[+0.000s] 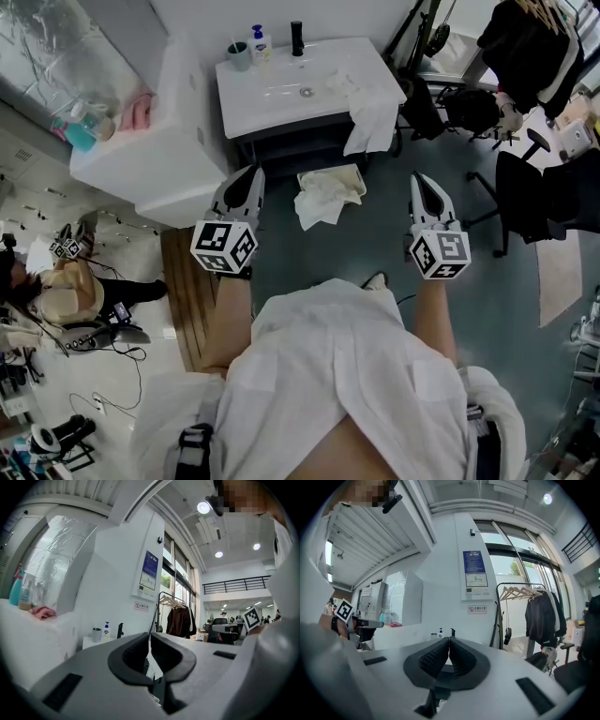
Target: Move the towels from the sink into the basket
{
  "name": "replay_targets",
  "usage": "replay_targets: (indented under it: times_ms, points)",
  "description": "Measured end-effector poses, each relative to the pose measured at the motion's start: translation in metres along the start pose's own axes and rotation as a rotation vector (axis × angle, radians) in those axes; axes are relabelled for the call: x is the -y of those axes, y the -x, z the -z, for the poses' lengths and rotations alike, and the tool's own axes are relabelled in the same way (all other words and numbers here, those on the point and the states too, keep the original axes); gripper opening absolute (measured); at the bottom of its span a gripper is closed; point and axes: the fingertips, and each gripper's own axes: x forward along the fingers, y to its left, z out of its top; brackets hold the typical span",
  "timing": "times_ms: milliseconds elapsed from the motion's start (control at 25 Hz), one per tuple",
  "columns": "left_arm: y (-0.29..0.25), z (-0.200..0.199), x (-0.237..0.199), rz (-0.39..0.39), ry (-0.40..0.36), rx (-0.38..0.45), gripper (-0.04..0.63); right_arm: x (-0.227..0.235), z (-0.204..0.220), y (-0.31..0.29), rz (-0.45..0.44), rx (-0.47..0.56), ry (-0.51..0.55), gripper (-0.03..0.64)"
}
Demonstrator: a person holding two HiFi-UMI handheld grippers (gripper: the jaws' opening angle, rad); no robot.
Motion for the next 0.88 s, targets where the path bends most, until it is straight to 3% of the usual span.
replay_targets:
  times_ms: [880]
  points:
    - [-0.002, 0.001, -0.021, -0.004, 0.007, -0.013, 0.023, -0.013, 0.004, -0.024, -0.031, -0.013, 0.002, 0.029]
